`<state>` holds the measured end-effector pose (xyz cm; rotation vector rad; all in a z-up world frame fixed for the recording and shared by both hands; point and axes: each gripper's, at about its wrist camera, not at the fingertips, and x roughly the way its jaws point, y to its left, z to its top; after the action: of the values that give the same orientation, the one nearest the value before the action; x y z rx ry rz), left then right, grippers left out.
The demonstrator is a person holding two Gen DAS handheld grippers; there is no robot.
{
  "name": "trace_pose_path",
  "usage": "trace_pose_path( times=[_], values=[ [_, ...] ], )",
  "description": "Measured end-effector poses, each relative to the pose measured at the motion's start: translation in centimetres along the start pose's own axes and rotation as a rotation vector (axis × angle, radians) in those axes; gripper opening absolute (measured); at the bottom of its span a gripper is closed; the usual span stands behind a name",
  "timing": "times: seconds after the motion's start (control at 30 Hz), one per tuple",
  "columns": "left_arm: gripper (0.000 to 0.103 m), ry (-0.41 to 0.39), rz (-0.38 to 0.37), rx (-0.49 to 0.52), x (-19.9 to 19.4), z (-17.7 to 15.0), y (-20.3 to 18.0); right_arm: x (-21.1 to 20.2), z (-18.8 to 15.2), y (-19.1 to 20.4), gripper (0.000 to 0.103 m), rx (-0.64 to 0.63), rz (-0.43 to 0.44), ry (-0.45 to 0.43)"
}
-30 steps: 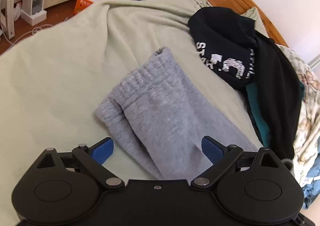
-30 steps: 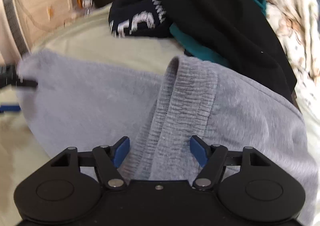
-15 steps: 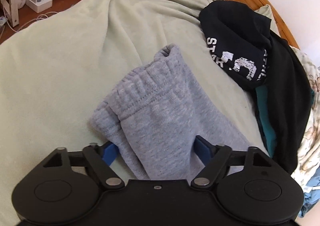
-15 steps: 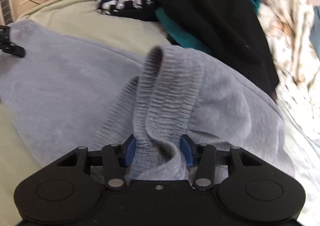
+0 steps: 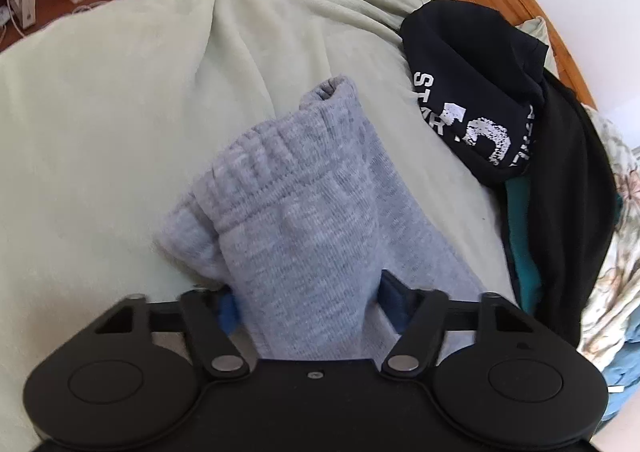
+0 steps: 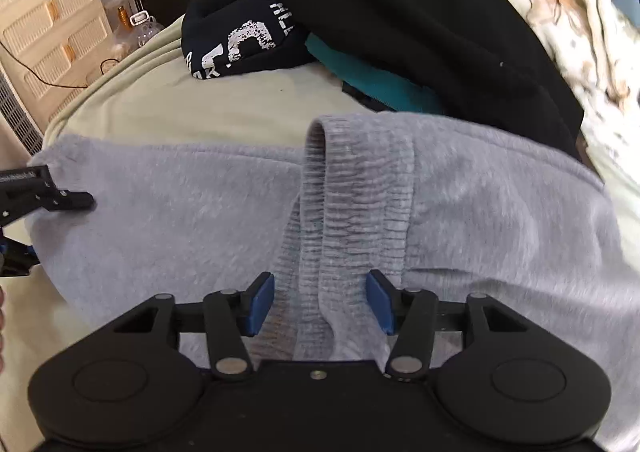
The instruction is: Fold clothes
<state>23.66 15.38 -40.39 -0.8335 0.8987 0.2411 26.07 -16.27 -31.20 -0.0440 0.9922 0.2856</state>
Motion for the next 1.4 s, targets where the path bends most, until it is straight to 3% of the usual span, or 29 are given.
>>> trace_pose_path(
  times=[0.13, 0.23, 0.33, 0.57, 0.83, 1.1, 1.27, 1.4],
  values=[
    [0.035, -0.015, -0.031, -0.009, -0.1, 0.2, -0.2, 0.2, 0.0, 0.2, 0.072, -0.029, 0.032, 0.006],
    [0.029, -0.025, -0.069, -0.012, -0.5, 0.6, -0.4, -1.6, 0.2, -1.3, 0.060, 0.008, 0.077, -0.023],
    [0.026, -0.047, -0.094, 0.009, -1.3, 0.8, -1.1, -3.5, -0.4, -2.5, 0.048, -0.038, 0.085, -0.035],
    [0.023, -0.142, -0.175, 0.158, -4.8, 0.7, -5.1, -5.7, -2.1, -6.2, 0.048, 0.048, 0.087, -0.040],
    [0.022, -0.257, -0.372, 0.410, -9.5, -1.0, -14.0, -7.1, -2.7, -8.7, 0.050, 0.134, 0.122, -0.100],
    [0.022, -0.247, -0.549, 0.630, -11.8, -7.1, -22.6, -8.2, -2.8, -12.9, 0.050, 0.223, 0.214, -0.168],
    [0.022, -0.204, -0.602, 0.730, -10.9, -11.9, -27.0, -9.0, -4.0, -16.0, 0.049, 0.208, 0.176, -0.147],
    [0.022, -0.169, -0.621, 0.804, -9.7, -16.4, -30.5, -10.0, -5.3, -20.3, 0.049, 0.283, 0.146, -0.140]
  ],
)
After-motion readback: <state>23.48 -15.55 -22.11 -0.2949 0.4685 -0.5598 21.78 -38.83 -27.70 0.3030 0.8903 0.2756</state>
